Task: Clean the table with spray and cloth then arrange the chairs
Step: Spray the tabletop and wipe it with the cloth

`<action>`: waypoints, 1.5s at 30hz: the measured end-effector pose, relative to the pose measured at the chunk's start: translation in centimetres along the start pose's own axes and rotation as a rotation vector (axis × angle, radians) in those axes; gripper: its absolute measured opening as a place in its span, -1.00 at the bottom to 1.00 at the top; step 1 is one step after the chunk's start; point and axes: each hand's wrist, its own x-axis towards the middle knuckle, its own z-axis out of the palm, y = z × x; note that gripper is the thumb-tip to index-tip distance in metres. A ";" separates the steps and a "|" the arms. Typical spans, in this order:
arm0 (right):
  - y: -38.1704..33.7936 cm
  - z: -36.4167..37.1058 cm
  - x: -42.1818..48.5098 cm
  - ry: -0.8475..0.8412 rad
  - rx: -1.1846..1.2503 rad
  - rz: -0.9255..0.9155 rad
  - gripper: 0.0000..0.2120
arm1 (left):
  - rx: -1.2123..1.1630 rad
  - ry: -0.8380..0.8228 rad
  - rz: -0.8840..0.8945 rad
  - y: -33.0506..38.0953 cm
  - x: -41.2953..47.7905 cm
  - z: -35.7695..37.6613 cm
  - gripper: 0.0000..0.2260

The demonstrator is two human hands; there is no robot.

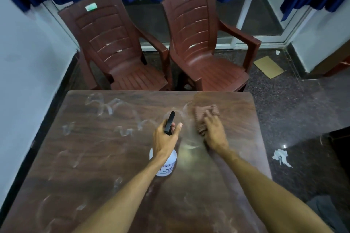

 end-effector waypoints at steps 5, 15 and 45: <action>-8.4 3.1 5.6 -0.058 0.024 0.088 -0.33 | 0.010 0.019 -0.004 -3.1 5.2 -6.8 -0.71; -18.8 8.8 11.5 -0.056 -0.022 0.035 -0.22 | 0.005 -0.002 -0.045 -7.2 10.5 -16.7 -0.71; -12.9 3.0 1.8 0.093 0.027 0.325 -0.44 | 0.043 -0.100 0.019 -5.6 7.1 -12.8 -0.81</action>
